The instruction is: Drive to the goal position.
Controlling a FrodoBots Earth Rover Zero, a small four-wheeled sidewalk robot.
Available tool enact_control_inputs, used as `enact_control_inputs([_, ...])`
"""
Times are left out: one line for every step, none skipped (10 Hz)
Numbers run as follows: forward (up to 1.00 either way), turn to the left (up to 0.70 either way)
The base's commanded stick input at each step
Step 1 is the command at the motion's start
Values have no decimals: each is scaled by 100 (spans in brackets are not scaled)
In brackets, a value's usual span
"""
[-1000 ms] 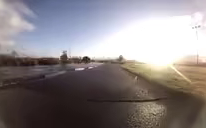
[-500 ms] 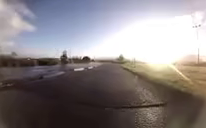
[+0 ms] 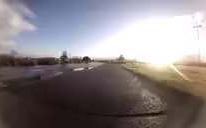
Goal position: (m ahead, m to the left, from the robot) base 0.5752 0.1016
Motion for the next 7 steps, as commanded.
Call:
enact_control_inputs([45, 0])
enact_control_inputs([45, 0])
enact_control_inputs([45, 0])
enact_control_inputs([45, 0])
enact_control_inputs([45, 0])
enact_control_inputs([45, 0])
enact_control_inputs([45, 0])
